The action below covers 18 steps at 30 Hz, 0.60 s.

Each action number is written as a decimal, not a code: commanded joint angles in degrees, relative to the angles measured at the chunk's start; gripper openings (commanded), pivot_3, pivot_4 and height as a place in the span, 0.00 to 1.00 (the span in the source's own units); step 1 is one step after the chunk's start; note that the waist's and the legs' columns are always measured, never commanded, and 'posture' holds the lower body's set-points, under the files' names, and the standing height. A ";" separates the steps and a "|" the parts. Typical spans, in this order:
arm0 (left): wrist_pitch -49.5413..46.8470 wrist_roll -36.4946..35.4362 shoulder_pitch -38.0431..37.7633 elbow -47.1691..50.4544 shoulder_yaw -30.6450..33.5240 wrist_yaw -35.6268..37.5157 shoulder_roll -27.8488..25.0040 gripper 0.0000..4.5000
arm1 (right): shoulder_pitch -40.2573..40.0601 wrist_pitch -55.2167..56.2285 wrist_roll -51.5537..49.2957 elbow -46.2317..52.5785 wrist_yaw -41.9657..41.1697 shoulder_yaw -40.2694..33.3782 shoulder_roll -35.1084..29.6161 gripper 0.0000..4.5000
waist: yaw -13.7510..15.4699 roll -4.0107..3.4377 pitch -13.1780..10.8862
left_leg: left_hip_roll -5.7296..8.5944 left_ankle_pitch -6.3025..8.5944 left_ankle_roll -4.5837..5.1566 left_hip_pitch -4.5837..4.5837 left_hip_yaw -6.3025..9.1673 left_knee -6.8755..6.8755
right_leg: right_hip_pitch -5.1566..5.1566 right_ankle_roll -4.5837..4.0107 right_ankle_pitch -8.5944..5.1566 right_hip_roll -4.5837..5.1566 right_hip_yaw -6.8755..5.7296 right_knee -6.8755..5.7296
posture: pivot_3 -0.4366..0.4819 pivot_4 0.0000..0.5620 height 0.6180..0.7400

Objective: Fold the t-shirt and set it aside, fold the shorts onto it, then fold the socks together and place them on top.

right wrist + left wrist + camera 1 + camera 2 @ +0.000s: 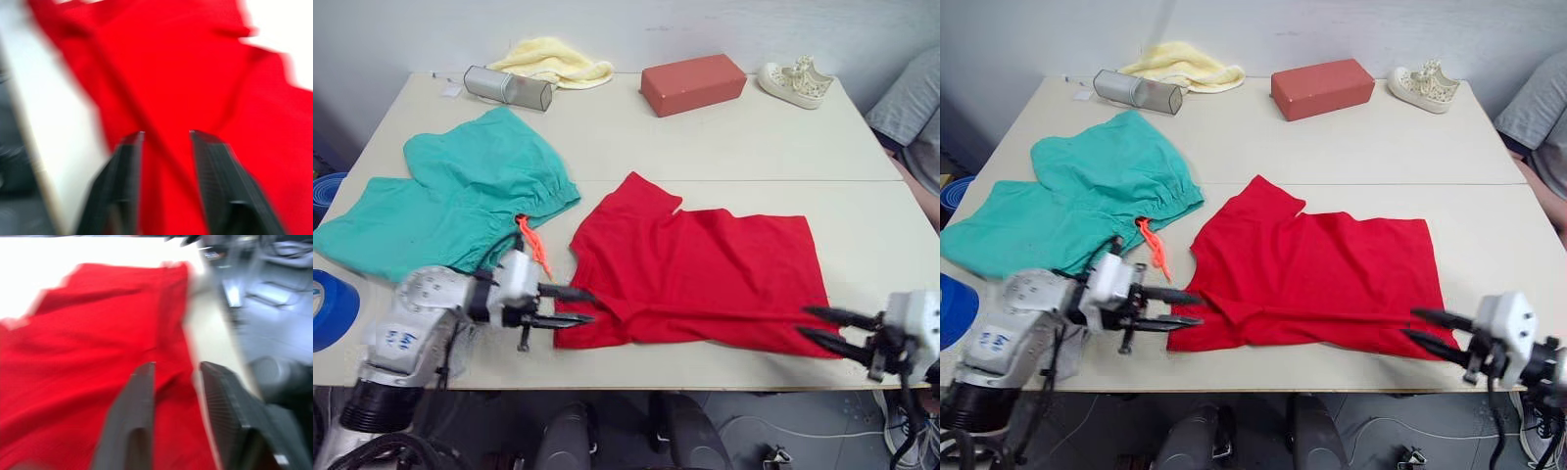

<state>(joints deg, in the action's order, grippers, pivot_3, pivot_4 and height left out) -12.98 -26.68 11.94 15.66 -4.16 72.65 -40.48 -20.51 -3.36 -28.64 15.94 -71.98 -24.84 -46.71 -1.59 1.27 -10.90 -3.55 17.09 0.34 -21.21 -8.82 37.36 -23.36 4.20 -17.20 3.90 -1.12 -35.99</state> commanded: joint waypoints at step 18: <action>2.63 15.54 7.08 -10.38 -7.42 -15.72 10.50 0.00 | 12.61 15.18 12.70 -18.72 8.48 10.71 3.53 0.01 | 0.03 0.03 0.04 | -0.10 -0.04 0.00 -0.05 0.01 0.21 | -0.03 -0.03 0.06 -0.12 0.10 -0.10 | 0.48 0.27 1.00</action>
<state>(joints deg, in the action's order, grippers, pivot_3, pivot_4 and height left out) -9.29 -10.88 18.26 5.65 -13.23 59.30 -30.66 -8.76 11.29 -15.84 -2.22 -65.49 -13.21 -43.54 -1.56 1.30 -10.86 -3.65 17.05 0.34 -21.26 -8.81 37.57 -23.39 4.17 -17.14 3.78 -1.01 -36.11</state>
